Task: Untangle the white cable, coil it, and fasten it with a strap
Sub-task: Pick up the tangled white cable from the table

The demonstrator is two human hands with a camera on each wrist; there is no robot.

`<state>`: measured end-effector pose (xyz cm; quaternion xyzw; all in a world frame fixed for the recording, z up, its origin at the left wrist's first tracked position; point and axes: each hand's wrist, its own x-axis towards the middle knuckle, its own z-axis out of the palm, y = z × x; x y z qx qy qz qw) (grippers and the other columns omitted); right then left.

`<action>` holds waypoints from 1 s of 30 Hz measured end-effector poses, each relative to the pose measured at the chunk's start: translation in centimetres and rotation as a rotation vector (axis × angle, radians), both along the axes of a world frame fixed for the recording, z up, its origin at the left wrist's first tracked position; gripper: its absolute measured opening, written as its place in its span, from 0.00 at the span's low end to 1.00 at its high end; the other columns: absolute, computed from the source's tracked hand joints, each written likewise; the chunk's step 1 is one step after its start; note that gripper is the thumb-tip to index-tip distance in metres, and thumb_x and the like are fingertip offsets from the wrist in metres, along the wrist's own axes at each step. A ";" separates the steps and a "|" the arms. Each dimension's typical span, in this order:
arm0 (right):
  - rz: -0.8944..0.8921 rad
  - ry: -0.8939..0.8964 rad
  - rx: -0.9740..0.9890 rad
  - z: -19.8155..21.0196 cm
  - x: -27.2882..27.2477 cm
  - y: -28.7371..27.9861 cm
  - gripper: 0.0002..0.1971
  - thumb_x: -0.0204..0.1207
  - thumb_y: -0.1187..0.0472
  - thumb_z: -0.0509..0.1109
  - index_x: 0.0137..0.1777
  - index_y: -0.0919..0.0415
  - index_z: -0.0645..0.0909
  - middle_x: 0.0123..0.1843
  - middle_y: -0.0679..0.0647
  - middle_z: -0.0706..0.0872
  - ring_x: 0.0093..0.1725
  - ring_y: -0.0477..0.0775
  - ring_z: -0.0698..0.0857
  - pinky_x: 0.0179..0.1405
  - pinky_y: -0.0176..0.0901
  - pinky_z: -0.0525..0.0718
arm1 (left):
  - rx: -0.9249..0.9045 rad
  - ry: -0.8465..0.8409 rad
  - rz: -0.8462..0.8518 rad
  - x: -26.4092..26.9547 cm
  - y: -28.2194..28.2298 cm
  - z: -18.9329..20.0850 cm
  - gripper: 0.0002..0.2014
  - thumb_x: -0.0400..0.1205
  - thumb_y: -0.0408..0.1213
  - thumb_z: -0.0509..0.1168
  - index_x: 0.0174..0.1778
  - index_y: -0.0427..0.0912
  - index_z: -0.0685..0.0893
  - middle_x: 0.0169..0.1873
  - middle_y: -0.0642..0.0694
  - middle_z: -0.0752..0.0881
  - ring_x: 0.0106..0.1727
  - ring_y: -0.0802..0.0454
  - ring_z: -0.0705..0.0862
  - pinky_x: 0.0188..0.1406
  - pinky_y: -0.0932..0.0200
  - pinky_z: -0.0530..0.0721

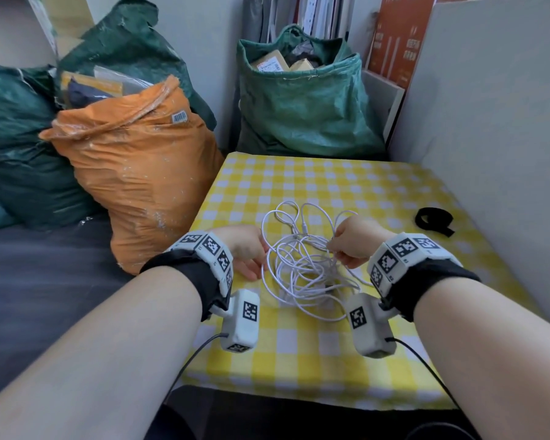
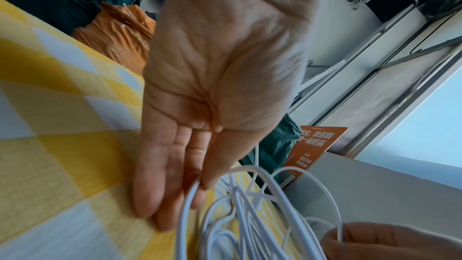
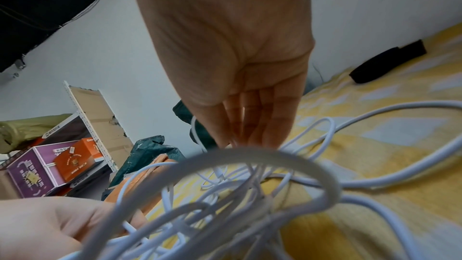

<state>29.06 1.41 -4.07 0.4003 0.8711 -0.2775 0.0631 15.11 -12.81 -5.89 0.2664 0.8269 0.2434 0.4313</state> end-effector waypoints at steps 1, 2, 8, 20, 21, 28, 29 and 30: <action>-0.023 0.066 0.014 0.0 0.0 0.1 0.11 0.79 0.64 0.65 0.41 0.70 0.84 0.40 0.66 0.90 0.34 0.59 0.86 0.47 0.55 0.90 | 0.003 0.003 0.001 0.0 0.0 -0.1 0.05 0.82 0.23 0.61 0.50 0.32 0.79 0.43 0.32 0.85 0.41 0.42 0.86 0.54 0.45 0.87; -0.046 0.125 0.024 0.1 0.0 0.2 0.10 0.79 0.65 0.64 0.40 0.70 0.83 0.39 0.66 0.89 0.33 0.60 0.85 0.45 0.55 0.90 | 0.010 0.001 0.007 -0.1 0.0 -0.2 0.07 0.82 0.23 0.61 0.55 0.32 0.77 0.41 0.33 0.85 0.39 0.42 0.86 0.51 0.45 0.88; 0.126 -0.118 0.013 0.1 0.3 -0.4 0.05 0.74 0.67 0.70 0.43 0.69 0.86 0.40 0.62 0.89 0.35 0.56 0.83 0.49 0.49 0.88 | 0.083 -0.029 0.093 -0.1 0.0 -0.1 0.12 0.83 0.19 0.53 0.56 0.37 0.75 0.32 0.38 0.75 0.26 0.48 0.75 0.28 0.52 0.87; -0.019 0.551 0.264 3.6 -1.5 -0.2 0.10 0.75 0.58 0.68 0.54 0.57 0.83 0.51 0.54 0.83 0.53 0.56 0.80 0.47 0.37 0.70 | 0.313 0.317 0.014 -1.2 1.2 5.3 0.09 0.80 0.26 0.62 0.50 0.39 0.86 0.29 0.46 0.76 0.28 0.52 0.67 0.25 0.61 0.66; -0.003 0.631 0.300 4.3 -1.8 -0.5 0.09 0.75 0.58 0.67 0.52 0.57 0.84 0.51 0.54 0.83 0.51 0.55 0.80 0.46 0.37 0.69 | 0.347 0.343 -0.001 -1.1 1.3 6.2 0.08 0.81 0.28 0.63 0.50 0.40 0.87 0.29 0.47 0.77 0.28 0.52 0.68 0.26 0.61 0.68; 0.127 0.452 0.086 6.2 -2.7 -1.8 0.07 0.76 0.64 0.65 0.40 0.55 0.82 0.38 0.54 0.90 0.34 0.49 0.85 0.40 0.43 0.86 | 0.443 0.441 -0.080 -0.3 1.7 10.4 0.06 0.81 0.30 0.65 0.48 0.39 0.88 0.25 0.49 0.73 0.27 0.52 0.66 0.25 0.61 0.67; 0.117 0.489 0.058 6.1 -2.7 -2.0 0.04 0.75 0.63 0.66 0.42 0.55 0.82 0.38 0.54 0.90 0.34 0.50 0.85 0.41 0.44 0.87 | 0.438 0.447 -0.089 -0.2 1.8 10.6 0.06 0.81 0.31 0.65 0.47 0.40 0.88 0.25 0.49 0.74 0.28 0.52 0.66 0.26 0.61 0.67; 0.118 0.514 0.030 6.0 -2.7 -2.2 0.02 0.75 0.61 0.67 0.43 0.55 0.81 0.39 0.54 0.90 0.34 0.50 0.85 0.41 0.45 0.87 | 0.438 0.451 -0.099 0.0 1.8 10.8 0.06 0.81 0.31 0.65 0.46 0.42 0.88 0.25 0.49 0.74 0.28 0.52 0.66 0.26 0.61 0.67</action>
